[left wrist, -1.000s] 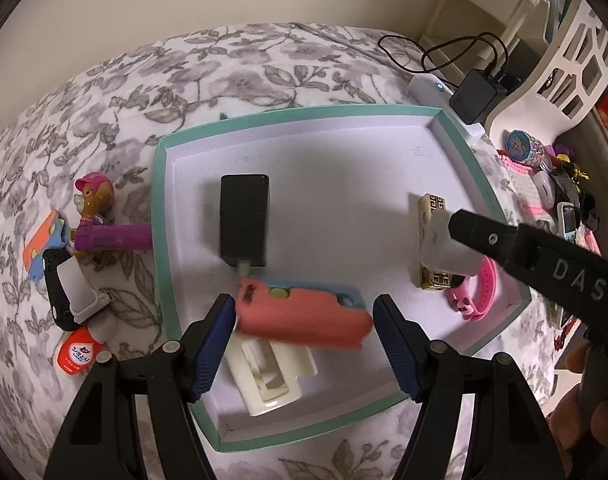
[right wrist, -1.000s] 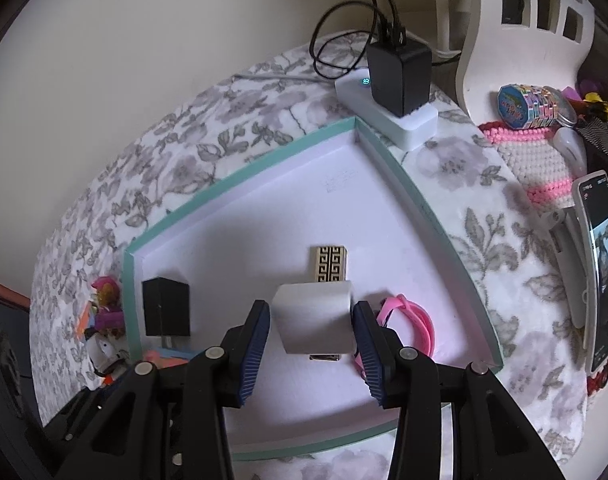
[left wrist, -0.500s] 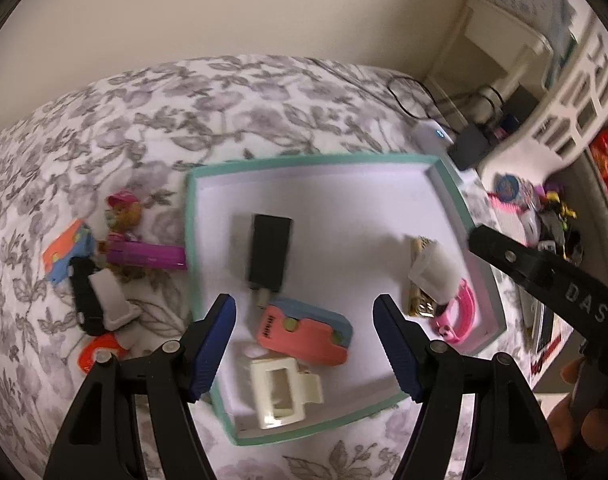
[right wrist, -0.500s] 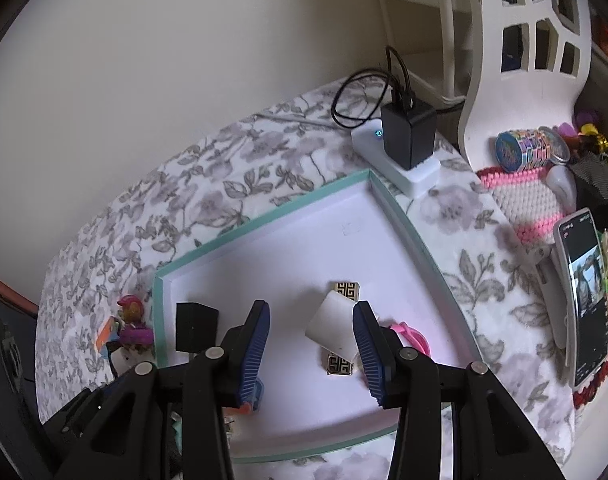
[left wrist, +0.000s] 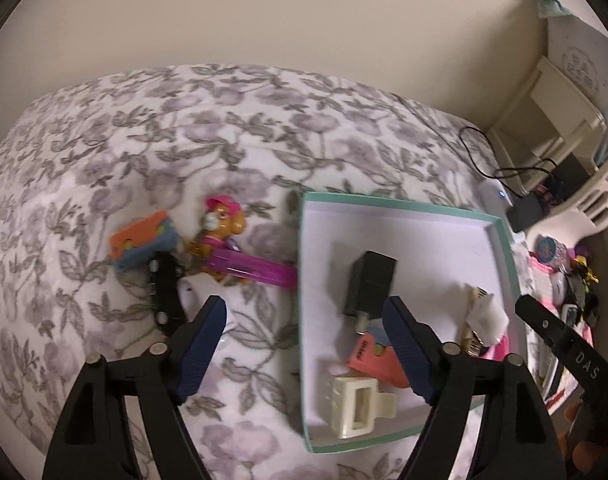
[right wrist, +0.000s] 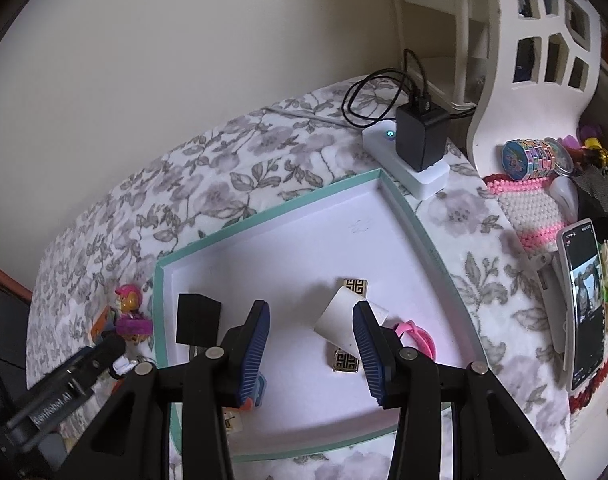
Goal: Organize rigid objects
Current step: 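Withdraw both open tools from the tray toward the remaining objects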
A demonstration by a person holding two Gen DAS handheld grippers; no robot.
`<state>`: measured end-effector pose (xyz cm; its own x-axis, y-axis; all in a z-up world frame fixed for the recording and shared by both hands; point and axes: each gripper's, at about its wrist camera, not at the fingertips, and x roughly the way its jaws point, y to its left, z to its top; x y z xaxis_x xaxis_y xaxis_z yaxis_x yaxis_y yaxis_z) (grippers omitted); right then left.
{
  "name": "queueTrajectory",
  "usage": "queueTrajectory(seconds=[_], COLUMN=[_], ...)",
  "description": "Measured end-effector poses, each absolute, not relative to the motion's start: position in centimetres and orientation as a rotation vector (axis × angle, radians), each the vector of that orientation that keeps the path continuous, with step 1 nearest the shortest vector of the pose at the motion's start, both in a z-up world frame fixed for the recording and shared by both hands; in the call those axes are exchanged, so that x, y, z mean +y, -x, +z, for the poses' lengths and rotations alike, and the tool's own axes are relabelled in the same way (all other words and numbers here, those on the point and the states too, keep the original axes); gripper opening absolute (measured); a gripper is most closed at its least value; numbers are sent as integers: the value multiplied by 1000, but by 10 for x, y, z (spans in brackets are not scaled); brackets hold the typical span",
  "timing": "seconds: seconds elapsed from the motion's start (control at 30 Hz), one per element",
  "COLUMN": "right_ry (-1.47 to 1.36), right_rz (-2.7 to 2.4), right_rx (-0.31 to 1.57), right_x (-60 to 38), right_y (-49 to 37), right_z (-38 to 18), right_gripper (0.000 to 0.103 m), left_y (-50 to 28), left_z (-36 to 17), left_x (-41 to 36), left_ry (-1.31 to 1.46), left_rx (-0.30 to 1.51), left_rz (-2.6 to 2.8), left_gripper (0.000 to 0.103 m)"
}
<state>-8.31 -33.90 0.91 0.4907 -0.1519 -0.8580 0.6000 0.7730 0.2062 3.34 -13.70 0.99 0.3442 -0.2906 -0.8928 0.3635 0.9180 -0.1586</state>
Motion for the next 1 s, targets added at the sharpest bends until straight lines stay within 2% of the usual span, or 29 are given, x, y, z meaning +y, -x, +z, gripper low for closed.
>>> queueTrajectory(seconds=[0.13, 0.27, 0.33, 0.37, 0.4, 0.43, 0.53, 0.57, 1.0], right_ry=[-506, -491, -492, -493, -493, -491, -479, -474, -433], right_rz=[-481, -508, -512, -511, -511, -511, -508, -508, -472], right_rx=[978, 989, 998, 1002, 1006, 1010, 1015, 1018, 1002], right_x=[-335, -335, -335, -335, -336, -336, -334, -333, -326], right_y=[79, 78, 78, 78, 77, 77, 76, 75, 68], right_z=[5, 2, 0, -1, -2, -4, -5, -5, -6], right_gripper=[51, 77, 78, 81, 84, 89, 95, 102, 103], left_y=[-36, -38, -39, -39, -40, -41, -41, -41, -45], left_z=[11, 10, 10, 9, 9, 9, 9, 9, 10], left_x=[-132, -128, -126, -125, -123, -122, -120, -119, -112], left_ry=[-81, -92, -93, -93, -92, -90, -90, -90, -98], left_rx=[1132, 1124, 1122, 1121, 1120, 1115, 1105, 1102, 1094], left_rz=[-400, -369, -348, -341, -334, -329, -318, -312, -278], left_gripper=[82, 82, 83, 88, 98, 101, 101, 101, 101])
